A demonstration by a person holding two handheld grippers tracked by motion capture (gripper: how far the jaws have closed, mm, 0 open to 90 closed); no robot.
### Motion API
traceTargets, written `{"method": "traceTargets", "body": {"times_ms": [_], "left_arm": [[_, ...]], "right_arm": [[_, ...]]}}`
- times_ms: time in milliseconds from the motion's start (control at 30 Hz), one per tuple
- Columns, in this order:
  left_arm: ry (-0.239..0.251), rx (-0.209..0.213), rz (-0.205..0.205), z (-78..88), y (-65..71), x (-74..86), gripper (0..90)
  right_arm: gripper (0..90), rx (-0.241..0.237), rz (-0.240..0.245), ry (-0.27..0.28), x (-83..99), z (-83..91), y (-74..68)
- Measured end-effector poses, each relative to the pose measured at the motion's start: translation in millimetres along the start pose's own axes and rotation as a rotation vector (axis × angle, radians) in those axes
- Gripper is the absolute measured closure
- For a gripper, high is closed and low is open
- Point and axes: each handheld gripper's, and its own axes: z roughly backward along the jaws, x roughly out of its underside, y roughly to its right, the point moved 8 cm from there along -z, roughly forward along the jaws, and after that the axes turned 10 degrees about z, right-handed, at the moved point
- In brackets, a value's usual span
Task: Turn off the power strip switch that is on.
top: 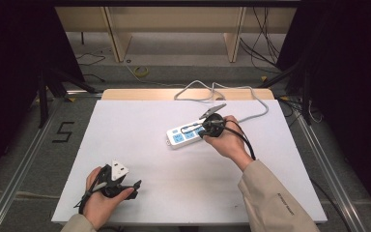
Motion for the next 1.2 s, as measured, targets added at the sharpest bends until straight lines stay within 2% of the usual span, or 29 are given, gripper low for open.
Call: {"method": "traceTargets", "body": {"times_ms": [700, 1200], "left_arm": [[0.002, 0.002, -0.001, -0.3, 1.1, -0.6, 16.3], [0.006, 0.006, 0.004, -0.6, 2.0, -1.1, 16.3]], "right_arm": [[90.0, -0.007, 0.001, -0.001, -13.2, -10.2, 0.0], [90.0, -0.008, -0.007, -0.015, -15.2, -20.3, 0.1]]}}
